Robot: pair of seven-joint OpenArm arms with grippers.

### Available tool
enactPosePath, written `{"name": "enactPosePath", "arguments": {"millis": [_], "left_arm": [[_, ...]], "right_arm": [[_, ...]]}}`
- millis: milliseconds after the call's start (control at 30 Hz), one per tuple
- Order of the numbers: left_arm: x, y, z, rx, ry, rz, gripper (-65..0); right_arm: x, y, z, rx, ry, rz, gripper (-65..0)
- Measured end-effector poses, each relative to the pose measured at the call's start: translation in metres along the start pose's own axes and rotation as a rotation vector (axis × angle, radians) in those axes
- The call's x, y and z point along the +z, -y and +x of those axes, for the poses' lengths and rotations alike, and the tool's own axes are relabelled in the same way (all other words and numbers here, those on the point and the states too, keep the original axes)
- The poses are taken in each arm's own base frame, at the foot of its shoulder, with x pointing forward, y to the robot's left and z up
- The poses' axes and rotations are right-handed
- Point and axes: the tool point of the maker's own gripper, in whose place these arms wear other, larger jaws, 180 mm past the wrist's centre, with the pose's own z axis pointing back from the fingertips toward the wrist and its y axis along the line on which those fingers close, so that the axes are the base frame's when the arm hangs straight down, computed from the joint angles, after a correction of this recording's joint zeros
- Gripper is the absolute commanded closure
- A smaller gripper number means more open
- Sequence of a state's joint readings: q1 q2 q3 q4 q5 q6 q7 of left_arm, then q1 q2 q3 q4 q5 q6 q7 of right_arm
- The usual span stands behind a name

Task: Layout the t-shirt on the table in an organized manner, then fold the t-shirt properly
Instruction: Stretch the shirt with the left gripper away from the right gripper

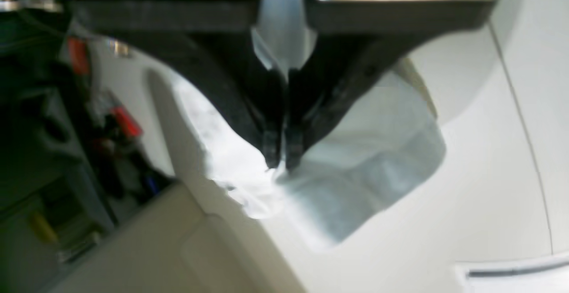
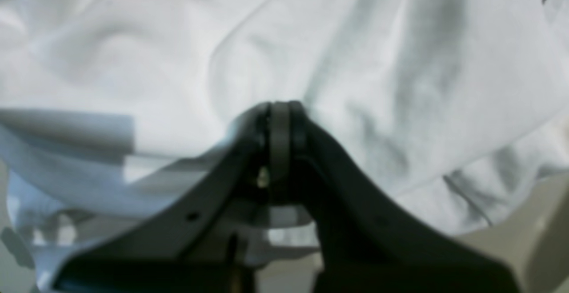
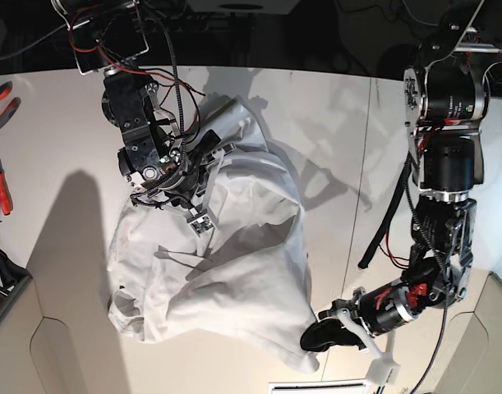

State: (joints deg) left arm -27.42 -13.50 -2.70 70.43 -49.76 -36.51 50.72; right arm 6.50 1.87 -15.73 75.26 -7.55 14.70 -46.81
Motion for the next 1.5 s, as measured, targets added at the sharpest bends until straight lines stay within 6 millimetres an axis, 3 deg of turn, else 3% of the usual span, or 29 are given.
{"name": "enactPosePath", "arguments": {"millis": [133, 333, 533, 633, 733, 833, 867, 933, 967, 1133, 1200, 1367, 1433, 1500], "left_arm": [[0.037, 0.001, 0.000, -0.073, -0.042, 0.018, 0.0], [0.093, -0.015, 0.006, -0.169, -0.043, 0.133, 0.0], [0.162, -0.033, 0.036, -0.213, 0.081, 0.296, 0.0], [0.186, -0.039, 0.032, -0.200, 0.097, 0.357, 0.0], [0.204, -0.055, 0.014, -0.182, 0.059, 0.442, 0.0], [0.216, -0.072, -0.013, -0.172, -0.014, 0.531, 0.0], [0.219, -0.078, -0.022, -0.171, -0.037, 0.560, -4.0], [0.228, -0.093, -0.042, -0.168, -0.077, 0.622, -23.2], [0.233, -0.101, -0.050, -0.161, -0.092, 0.653, -28.6], [0.254, -0.134, -0.088, -0.056, -0.144, 0.781, -29.7], [0.253, -0.136, -0.075, -0.073, -0.062, 0.788, -29.7], [0.249, -0.127, -0.013, -0.175, 0.249, 0.765, -29.6], [0.240, -0.124, 0.000, -0.173, 0.302, 0.749, -26.8], [0.220, -0.122, 0.004, -0.156, 0.291, 0.709, -19.4]], "right_arm": [[0.000, 0.000, 0.000, 0.000, 0.002, 0.000, 0.0], [0.000, 0.000, 0.000, 0.000, 0.002, 0.000, 0.0], [0.000, 0.004, 0.001, -0.031, 0.003, -0.020, 0.0], [0.000, 0.003, 0.001, -0.039, 0.006, -0.022, 0.0], [0.000, 0.003, 0.002, -0.039, 0.013, -0.022, 0.0], [0.000, 0.004, 0.002, -0.035, 0.012, -0.026, 0.0], [0.000, 0.004, 0.002, -0.033, 0.011, -0.029, 0.0], [0.000, 0.005, 0.002, -0.031, 0.011, -0.030, 0.0], [0.000, 0.004, 0.002, -0.031, 0.011, -0.030, 0.0], [0.000, 0.005, 0.002, -0.030, 0.011, -0.031, 0.0], [0.003, 0.007, 0.005, -0.026, 0.014, -0.040, 0.0], [0.032, 0.015, 0.015, -0.014, 0.023, -0.086, 0.0], [0.053, 0.019, 0.043, -0.012, 0.130, -0.109, 0.0], [0.080, 0.023, 0.083, -0.012, 0.293, -0.118, 0.0]]}}
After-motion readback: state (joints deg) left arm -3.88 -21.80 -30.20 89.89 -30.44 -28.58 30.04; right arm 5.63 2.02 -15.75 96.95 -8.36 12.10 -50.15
